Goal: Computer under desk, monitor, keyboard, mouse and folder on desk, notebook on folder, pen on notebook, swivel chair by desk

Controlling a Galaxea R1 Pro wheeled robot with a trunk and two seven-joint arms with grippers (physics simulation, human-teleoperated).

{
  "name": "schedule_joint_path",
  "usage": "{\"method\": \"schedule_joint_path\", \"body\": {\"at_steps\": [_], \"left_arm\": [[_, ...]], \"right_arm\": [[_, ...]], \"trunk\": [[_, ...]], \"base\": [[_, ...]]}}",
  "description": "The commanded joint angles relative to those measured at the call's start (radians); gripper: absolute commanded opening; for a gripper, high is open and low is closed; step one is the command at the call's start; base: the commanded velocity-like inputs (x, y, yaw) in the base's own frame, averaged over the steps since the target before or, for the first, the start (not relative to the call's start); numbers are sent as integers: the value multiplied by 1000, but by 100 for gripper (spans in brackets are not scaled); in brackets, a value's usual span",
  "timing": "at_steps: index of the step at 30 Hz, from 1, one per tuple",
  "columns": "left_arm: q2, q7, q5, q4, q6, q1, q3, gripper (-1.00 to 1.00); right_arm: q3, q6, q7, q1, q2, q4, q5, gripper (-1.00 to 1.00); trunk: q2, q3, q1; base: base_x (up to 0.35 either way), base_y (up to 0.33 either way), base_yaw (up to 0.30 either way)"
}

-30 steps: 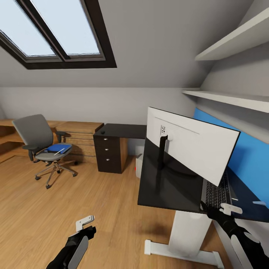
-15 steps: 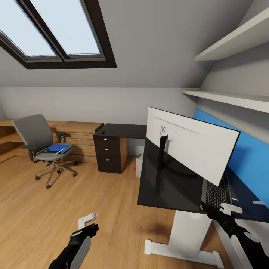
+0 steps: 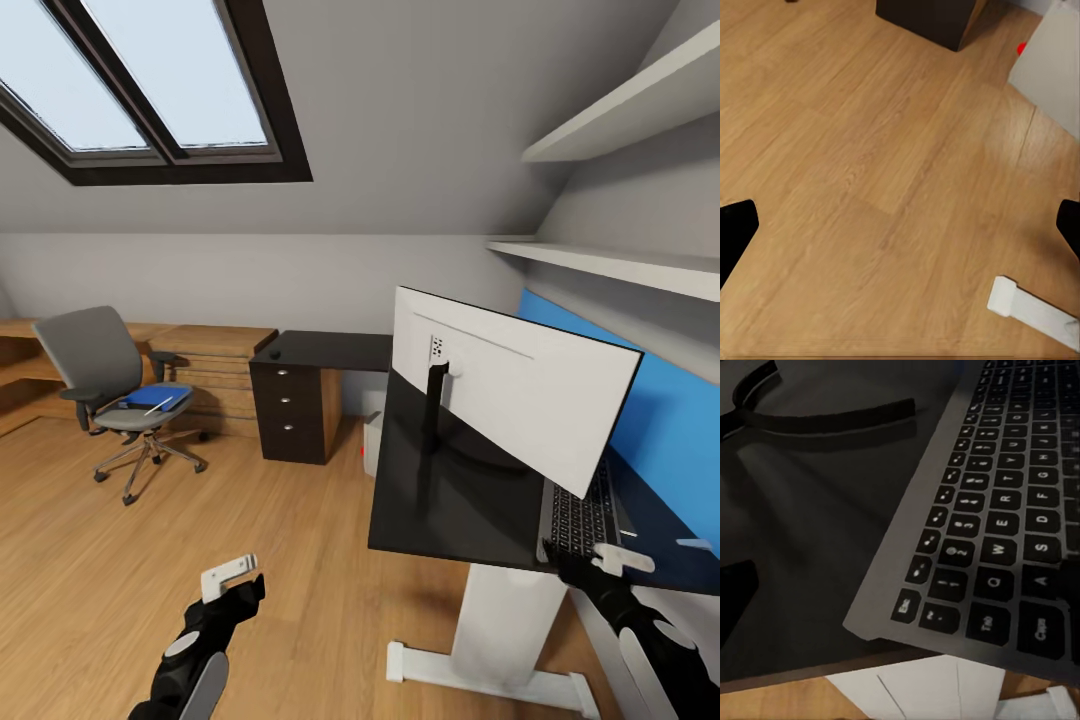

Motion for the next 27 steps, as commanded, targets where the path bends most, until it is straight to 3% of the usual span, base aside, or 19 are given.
{"method": "schedule_joint_path", "body": {"at_steps": [1, 9, 27], "left_arm": [[1, 8, 9, -10, 10, 4, -1, 100], [1, 7, 10, 11, 24, 11, 2, 100], [0, 6, 10, 27, 22, 12, -4, 100]], "right_arm": [[-1, 6, -16, -1, 0, -1, -7, 100], [3, 7, -79, -1, 0, -1, -7, 100], [3, 9, -88, -1, -1, 5, 11, 100]], "trunk": [[-1, -1, 0], [-1, -1, 0], [-1, -1, 0]], "base": [[7, -21, 0], [136, -147, 0], [42, -110, 0]]}}
